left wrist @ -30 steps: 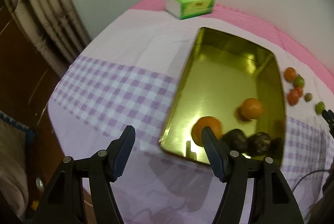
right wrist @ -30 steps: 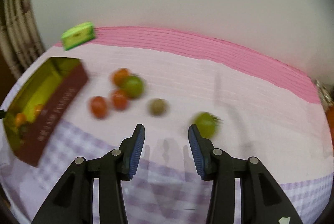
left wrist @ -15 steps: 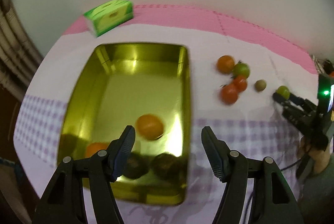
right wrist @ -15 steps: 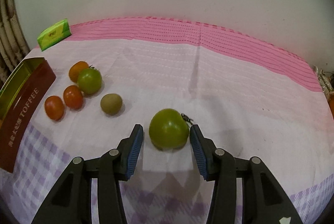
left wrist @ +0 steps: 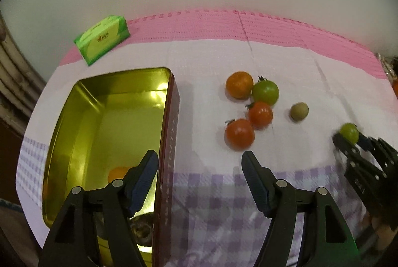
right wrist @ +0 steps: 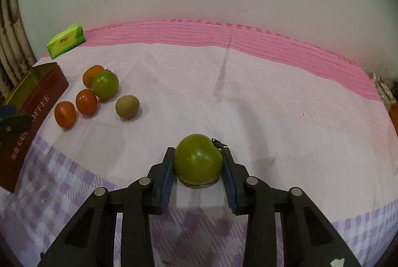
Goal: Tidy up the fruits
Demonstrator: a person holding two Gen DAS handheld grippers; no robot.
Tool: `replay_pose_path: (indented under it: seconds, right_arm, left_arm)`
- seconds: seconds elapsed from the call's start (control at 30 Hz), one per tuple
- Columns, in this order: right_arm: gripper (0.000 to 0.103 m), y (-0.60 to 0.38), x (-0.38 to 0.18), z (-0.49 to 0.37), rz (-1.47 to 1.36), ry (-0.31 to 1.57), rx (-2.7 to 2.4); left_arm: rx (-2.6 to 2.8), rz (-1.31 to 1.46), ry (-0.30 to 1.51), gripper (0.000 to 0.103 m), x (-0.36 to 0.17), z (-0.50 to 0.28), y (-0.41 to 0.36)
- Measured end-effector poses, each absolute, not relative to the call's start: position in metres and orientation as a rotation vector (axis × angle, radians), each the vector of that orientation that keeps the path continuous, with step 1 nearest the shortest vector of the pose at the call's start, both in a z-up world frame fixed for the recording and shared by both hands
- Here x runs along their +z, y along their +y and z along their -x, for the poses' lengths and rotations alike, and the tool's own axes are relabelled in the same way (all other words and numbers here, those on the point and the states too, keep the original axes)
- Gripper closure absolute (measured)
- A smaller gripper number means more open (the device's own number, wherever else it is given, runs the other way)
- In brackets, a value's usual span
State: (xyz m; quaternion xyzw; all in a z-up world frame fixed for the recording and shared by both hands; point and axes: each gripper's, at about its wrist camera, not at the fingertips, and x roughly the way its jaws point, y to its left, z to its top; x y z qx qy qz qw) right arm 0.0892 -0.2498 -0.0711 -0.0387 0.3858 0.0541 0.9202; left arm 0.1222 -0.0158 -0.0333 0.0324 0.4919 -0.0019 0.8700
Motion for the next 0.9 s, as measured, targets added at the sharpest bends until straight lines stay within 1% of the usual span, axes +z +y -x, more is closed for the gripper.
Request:
replay_pose_path:
  seconds: [0.17, 0.4, 0.47, 0.5, 0.57, 0.67, 0.83, 0.9]
  right_arm:
    - [0.069, -0.251, -0.071, -0.088, 0.081, 0.794, 0.112]
    - [0.069, -0.255, -0.069, -0.087, 0.066, 0.794, 0.123]
    - [0.068, -0.255, -0.069, -0.087, 0.063, 0.794, 0.125]
    - [0.068, -0.256, -0.069, -0.087, 0.061, 0.794, 0.126]
    - [0.068, -0.257, -0.069, -0.087, 0.057, 0.794, 0.129]
    - [0.068, -0.258, -0.069, -0.087, 0.053, 0.793, 0.133]
    - [0.068, -0.26, -0.069, -0.086, 0.044, 0.792, 0.137]
    - [0.068, -0.26, -0.069, -0.085, 0.042, 0.792, 0.137]
  left_arm:
    - [0.018, -0.05, 0.964, 0.034, -0.019, -0.122, -0.018]
    - [-0.083, -0.034, 1.011, 0.036, -0.028, -0.134, -0.042]
    - [-0.089, -0.022, 1.033, 0.041, -0.035, -0.137, -0.047]
    - [-0.09, -0.015, 1.048, 0.042, -0.039, -0.14, -0.048]
    - [-0.085, 0.009, 1.08, 0.049, -0.047, -0.145, -0.049]
    - [-0.074, 0.03, 1.116, 0.051, -0.056, -0.153, -0.049]
    - [-0.05, 0.038, 1.135, 0.052, -0.065, -0.164, -0.054]
    - [-0.046, 0.036, 1.141, 0.054, -0.067, -0.168, -0.055]
